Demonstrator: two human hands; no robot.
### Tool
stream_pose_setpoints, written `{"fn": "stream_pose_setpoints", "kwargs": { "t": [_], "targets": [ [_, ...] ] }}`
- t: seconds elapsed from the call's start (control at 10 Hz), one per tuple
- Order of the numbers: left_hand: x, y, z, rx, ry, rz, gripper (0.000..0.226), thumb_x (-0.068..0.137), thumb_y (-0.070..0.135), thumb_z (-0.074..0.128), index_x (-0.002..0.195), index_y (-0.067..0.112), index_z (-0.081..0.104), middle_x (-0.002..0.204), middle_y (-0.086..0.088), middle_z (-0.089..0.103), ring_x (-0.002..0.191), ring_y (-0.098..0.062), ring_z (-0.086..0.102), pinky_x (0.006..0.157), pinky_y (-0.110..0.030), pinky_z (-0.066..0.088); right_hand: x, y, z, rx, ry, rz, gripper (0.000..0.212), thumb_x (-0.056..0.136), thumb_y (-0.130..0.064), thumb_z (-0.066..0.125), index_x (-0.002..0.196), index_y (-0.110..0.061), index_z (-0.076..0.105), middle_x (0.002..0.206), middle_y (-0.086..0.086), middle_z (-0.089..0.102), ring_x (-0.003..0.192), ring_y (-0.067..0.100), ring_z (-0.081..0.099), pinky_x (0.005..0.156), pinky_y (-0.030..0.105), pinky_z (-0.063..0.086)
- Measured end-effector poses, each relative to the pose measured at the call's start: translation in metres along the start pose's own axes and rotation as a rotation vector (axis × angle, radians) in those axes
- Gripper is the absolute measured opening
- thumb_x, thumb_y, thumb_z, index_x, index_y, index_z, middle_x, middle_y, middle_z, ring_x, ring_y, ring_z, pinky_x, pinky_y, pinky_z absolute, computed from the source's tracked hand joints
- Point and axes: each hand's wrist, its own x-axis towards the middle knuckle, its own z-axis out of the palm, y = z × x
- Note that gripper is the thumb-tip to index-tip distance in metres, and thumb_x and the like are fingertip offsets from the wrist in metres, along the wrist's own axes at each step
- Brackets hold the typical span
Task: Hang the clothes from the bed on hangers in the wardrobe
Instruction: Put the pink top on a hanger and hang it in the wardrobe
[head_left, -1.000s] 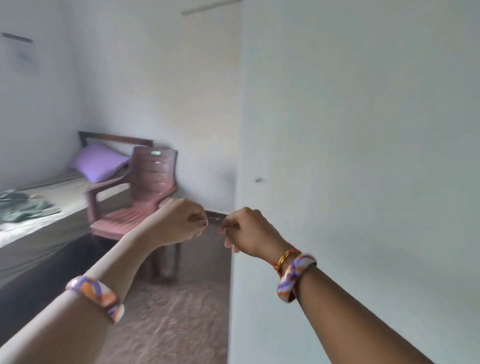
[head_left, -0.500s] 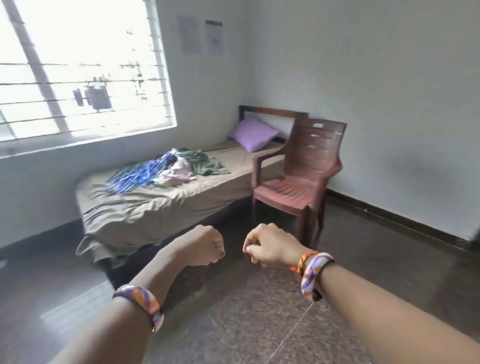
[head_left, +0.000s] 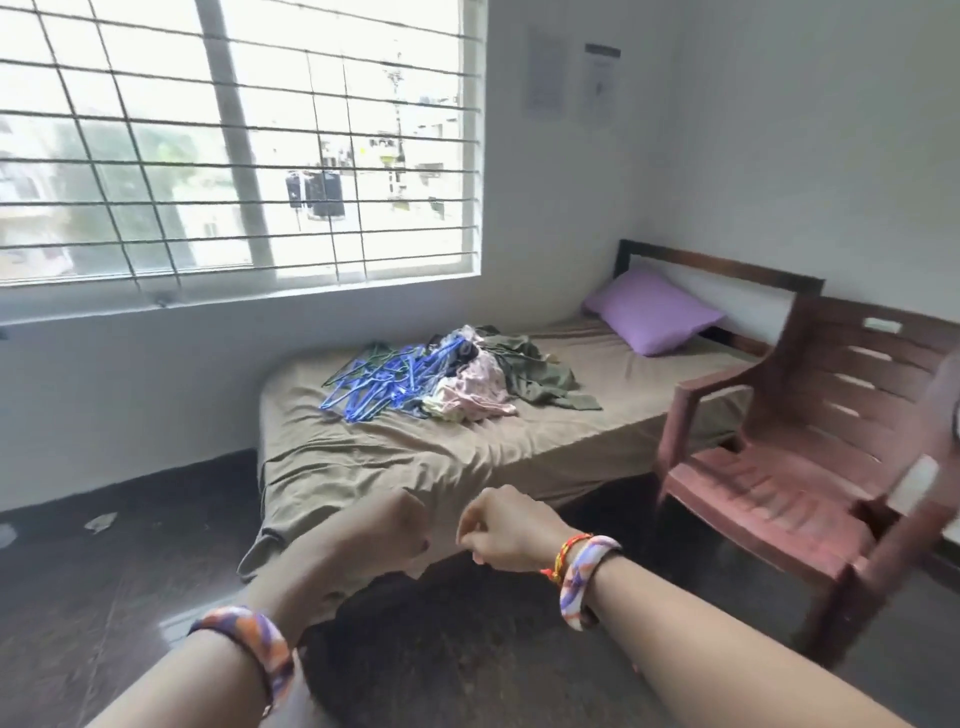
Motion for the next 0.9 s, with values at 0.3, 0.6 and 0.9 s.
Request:
{"fn": "stream_pose_setpoints", "kwargs": {
  "t": [0.3, 0.6, 0.9],
  "targets": [
    [0.191, -0.168, -0.069, -0.189, 0.008, 0.010, 0.025, 0.074, -0.001, 0.051, 0.063, 0.020, 0.060, 0.062, 0.001, 0.058, 0.055, -0.007, 0.052, 0.058, -0.022, 0.046, 0.245, -0.037, -0.012, -0.065, 0.032, -0.115, 0.025, 0.087, -0.016, 0.052, 0.100, -0.024, 0.072, 0.110, 0.000, 0.068, 0.101, 0.024, 0.062, 0.082, 0.032, 0.049],
    [0.409, -0.246, -0.104, -0.172, -0.141, 0.101, 0.009, 0.082, 0.009, 0.062, 0.089, 0.008, 0.068, 0.063, 0.009, 0.055, 0.051, 0.001, 0.047, 0.052, -0.012, 0.038, 0.438, 0.020, -0.046, -0.035, 0.004, 0.067, 0.024, 0.089, -0.020, 0.052, 0.104, -0.023, 0.070, 0.111, 0.003, 0.067, 0.105, 0.023, 0.060, 0.081, 0.029, 0.045],
    [0.624, -0.257, -0.030, -0.384, -0.358, -0.067, 0.028, 0.087, 0.020, 0.063, 0.113, 0.010, 0.061, 0.115, -0.009, 0.063, 0.097, -0.024, 0.061, 0.071, -0.025, 0.050, 0.587, 0.186, -0.052, 0.099, -0.108, 0.239, 0.025, 0.088, -0.014, 0.051, 0.101, -0.022, 0.071, 0.108, 0.001, 0.068, 0.104, 0.020, 0.060, 0.084, 0.029, 0.047]
  ]
}}
